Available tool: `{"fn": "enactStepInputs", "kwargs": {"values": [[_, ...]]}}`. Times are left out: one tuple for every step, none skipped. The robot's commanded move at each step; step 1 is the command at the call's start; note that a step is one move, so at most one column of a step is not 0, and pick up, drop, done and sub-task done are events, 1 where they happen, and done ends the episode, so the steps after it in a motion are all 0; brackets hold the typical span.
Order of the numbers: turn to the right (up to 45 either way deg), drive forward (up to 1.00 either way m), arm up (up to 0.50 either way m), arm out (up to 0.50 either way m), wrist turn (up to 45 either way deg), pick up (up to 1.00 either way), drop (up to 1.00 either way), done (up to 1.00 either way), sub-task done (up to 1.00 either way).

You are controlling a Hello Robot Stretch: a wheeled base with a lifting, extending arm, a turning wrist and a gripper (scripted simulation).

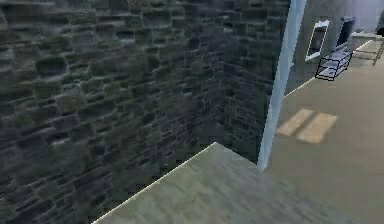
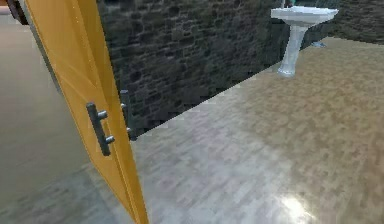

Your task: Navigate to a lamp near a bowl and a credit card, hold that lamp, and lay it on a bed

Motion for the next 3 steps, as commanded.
{"fn": "enactStepInputs", "kwargs": {"values": [[0.0, 0.60, 0.00, 0.00, 0.0, 0.00, 0.00, 0.00, 0.00], [42.0, 0.00, 0.00, 0.00, 0.0, 0.00, 0.00, 0.00, 0.00], [0.0, 0.60, 0.00, 0.00, 0.0, 0.00, 0.00, 0.00, 0.00]]}}
